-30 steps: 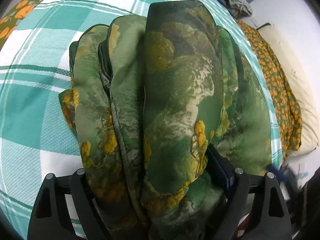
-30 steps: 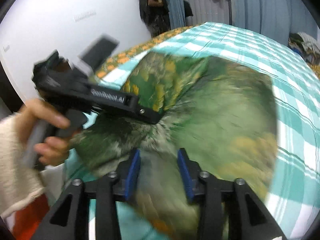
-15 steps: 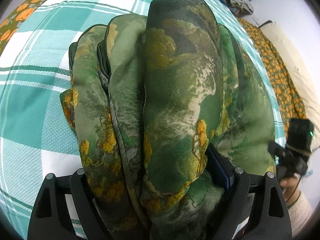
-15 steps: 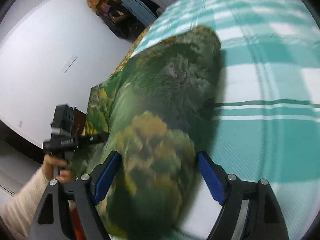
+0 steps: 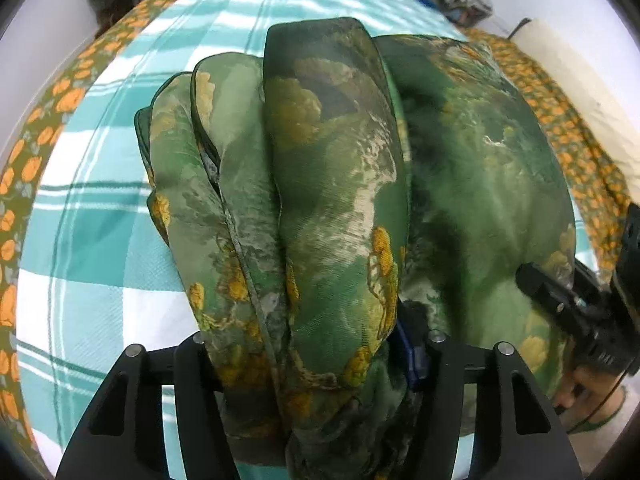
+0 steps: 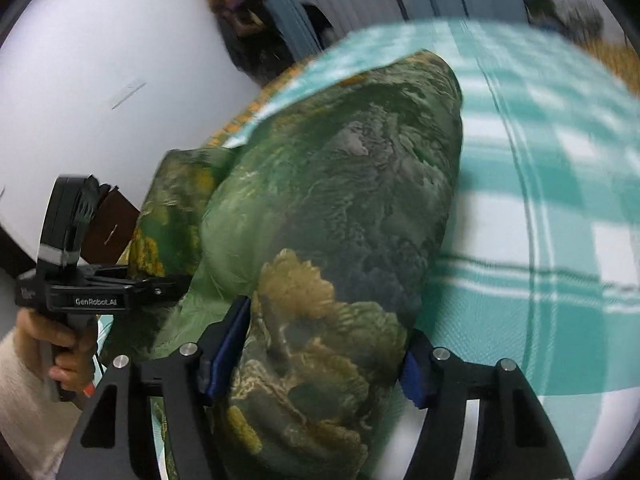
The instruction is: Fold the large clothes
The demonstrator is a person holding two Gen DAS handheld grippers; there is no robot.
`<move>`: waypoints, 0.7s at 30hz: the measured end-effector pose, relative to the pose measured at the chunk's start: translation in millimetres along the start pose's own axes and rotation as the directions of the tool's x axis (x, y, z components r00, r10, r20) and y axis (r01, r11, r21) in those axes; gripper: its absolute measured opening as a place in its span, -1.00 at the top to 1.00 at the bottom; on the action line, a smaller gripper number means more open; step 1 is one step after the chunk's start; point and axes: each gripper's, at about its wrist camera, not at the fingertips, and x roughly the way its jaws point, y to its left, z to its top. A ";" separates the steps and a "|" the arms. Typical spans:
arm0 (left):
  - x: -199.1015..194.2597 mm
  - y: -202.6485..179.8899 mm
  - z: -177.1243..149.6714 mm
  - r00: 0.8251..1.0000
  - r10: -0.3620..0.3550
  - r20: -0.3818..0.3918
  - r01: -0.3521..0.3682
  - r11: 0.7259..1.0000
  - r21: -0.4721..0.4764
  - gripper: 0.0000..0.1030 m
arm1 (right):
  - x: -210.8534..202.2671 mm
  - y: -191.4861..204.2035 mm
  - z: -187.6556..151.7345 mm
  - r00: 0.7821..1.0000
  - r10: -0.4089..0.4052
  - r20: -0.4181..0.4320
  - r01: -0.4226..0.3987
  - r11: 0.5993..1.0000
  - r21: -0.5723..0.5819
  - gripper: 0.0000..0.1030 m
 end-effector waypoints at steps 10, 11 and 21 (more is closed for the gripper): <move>-10.6 -51.6 81.3 0.989 -0.069 0.127 0.062 0.997 0.056 -0.17 | -57.2 -30.7 55.0 0.983 -0.001 0.183 0.004 1.000 -0.016 -0.28; -3.7 -51.4 90.8 0.989 -0.076 0.127 0.070 0.996 0.054 -0.17 | -55.5 -38.3 60.9 0.983 -0.001 0.186 0.003 1.000 -0.011 -0.28; 110.7 -7.9 97.2 0.984 -0.173 0.033 0.176 0.980 -0.097 -0.63 | 25.6 -136.8 62.7 0.999 -0.019 -0.026 0.024 0.983 0.183 -0.32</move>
